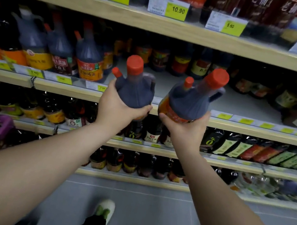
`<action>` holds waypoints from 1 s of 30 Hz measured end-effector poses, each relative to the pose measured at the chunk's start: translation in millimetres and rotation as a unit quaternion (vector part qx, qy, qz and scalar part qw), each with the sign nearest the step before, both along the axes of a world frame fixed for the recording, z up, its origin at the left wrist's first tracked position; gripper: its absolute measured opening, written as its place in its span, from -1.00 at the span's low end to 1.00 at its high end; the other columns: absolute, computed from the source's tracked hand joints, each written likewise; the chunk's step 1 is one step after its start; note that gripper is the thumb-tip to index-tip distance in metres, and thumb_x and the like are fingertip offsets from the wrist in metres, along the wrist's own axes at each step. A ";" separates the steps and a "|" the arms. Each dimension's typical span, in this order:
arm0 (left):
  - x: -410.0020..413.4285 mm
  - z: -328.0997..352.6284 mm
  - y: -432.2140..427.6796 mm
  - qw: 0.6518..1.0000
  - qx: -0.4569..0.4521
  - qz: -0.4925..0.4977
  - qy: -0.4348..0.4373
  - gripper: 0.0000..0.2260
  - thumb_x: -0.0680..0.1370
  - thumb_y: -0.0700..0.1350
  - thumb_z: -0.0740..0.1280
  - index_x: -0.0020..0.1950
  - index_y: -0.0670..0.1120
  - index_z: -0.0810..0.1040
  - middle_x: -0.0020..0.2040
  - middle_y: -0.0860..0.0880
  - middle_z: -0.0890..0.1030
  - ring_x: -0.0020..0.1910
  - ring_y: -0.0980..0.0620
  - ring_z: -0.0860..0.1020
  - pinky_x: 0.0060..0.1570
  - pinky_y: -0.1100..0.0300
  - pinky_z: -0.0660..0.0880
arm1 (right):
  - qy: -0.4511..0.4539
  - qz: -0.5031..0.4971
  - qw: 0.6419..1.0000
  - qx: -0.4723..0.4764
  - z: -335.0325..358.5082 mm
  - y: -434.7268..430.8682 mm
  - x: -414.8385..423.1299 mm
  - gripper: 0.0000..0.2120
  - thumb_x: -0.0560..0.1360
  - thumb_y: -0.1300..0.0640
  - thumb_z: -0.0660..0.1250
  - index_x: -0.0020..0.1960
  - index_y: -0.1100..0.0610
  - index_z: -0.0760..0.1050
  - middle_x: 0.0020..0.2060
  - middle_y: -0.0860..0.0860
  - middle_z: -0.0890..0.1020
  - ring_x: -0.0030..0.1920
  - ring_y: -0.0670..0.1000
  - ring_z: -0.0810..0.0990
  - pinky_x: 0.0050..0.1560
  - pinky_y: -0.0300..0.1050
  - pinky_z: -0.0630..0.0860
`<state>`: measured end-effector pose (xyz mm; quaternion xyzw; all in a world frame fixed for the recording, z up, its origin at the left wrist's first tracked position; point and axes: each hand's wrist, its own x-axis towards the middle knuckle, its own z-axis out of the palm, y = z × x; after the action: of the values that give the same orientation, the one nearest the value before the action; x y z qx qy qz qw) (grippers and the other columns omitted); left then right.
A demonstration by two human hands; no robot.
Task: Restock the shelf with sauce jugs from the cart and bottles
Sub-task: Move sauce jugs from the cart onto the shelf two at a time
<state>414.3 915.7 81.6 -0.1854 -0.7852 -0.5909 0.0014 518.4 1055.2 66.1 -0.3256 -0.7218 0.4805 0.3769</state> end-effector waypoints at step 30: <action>-157.7 -65.7 121.7 0.995 0.034 0.058 0.070 -0.11 0.12 0.19 0.61 0.37 -0.02 0.37 0.24 0.03 0.55 0.23 0.04 0.50 0.20 0.13 0.46 | -0.156 -0.067 0.980 0.107 -72.2 110.1 -165.3 -0.17 0.27 -0.19 0.52 0.35 0.18 0.28 0.23 0.10 0.54 0.36 0.18 0.36 0.47 0.08 0.17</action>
<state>256.6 1037.4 15.9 -0.1805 -0.7719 -0.6018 0.0966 353.1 1165.3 -6.1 -0.4021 -0.7956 0.3170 0.3238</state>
